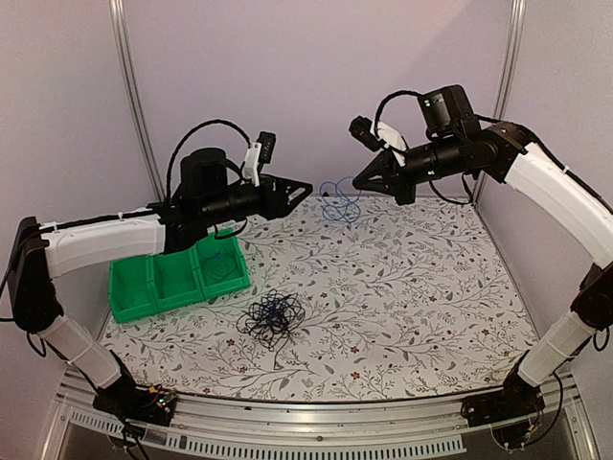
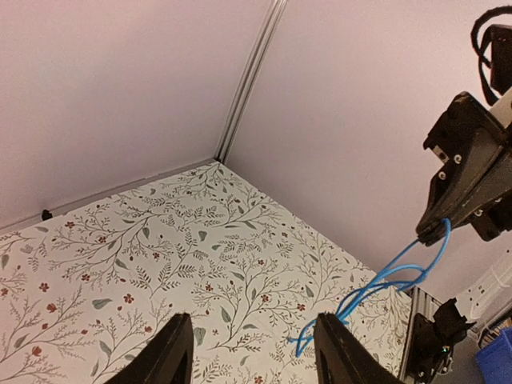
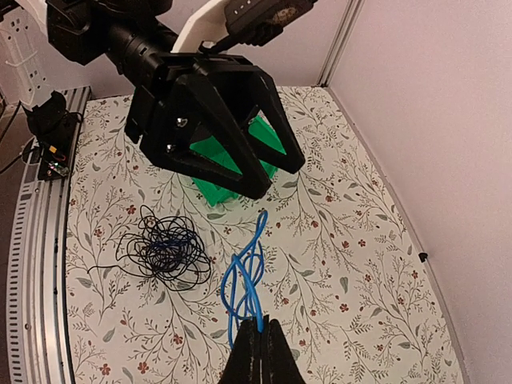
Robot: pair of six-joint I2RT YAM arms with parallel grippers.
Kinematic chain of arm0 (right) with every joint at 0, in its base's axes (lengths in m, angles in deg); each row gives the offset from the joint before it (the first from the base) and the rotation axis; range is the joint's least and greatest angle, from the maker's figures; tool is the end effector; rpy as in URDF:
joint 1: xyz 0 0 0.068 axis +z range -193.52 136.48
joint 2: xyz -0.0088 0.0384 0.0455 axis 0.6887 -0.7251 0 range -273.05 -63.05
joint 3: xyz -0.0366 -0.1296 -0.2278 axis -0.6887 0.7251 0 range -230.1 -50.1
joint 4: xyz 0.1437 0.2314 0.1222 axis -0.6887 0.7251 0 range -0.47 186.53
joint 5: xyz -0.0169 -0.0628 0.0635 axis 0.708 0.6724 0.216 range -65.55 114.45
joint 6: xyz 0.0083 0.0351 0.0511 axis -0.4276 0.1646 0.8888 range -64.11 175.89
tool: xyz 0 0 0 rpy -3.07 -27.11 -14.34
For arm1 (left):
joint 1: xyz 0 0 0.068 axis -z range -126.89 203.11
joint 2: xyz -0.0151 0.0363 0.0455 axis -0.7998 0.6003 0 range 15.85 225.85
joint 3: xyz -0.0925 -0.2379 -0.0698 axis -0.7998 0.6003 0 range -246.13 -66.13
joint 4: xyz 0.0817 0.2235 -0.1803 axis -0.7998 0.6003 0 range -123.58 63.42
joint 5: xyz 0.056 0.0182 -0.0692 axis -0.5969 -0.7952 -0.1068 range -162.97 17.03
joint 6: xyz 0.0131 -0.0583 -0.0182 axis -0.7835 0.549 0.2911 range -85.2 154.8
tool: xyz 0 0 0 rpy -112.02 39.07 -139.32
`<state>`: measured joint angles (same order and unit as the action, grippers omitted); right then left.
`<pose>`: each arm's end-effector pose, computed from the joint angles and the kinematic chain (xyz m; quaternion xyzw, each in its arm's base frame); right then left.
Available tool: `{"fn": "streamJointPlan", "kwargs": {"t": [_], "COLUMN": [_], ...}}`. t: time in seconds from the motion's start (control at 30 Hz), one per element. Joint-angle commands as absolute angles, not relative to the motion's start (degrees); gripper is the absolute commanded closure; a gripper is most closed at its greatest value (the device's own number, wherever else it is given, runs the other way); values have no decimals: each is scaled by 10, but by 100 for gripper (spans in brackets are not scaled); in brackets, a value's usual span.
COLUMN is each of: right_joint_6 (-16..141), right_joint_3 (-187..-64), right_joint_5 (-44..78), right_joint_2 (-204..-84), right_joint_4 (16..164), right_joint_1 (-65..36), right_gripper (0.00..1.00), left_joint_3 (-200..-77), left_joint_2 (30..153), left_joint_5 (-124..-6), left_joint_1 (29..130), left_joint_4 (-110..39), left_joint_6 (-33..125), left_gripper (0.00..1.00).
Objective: Untangle the cables
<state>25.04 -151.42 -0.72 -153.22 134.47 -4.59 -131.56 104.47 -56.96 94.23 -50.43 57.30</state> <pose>0.2870 0.2580 0.4177 -0.5767 0.6474 0.2241 0.4451 0.3060 -0.2845 0.2989 0.2111 0.7132 -0.4363 0.5065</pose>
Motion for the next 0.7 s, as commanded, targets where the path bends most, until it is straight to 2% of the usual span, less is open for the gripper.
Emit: {"fn": "streamJointPlan", "kwargs": {"t": [0.0,0.17,0.4,0.57,0.67], "right_joint_6": [254,257,261,262,262], "right_joint_3": [-1509,-1513,-1514,-1518,-1528], "right_joint_5": [-5,-5,-7,-10,-10], "right_joint_2": [-1523,-1528,-1528,-1528,-1529], "right_joint_4": [1331,1328,1328,1330,1335], "right_joint_1": [-48,-48,-48,-48,-48], "right_gripper": [100,100,100,100,100], "left_joint_3": [-1333,-1364,-1390,-1429,-1459], "left_joint_2": [1040,1074,1106,1149,1180], "left_joint_5": [-536,-479,-431,-428,-458], "left_joint_1": [945,953,958,958,956], "left_joint_4": [-515,-525,-519,-537,-558], "left_joint_6": [535,522,496,498,533], "left_gripper": [45,46,52,62,76]}}
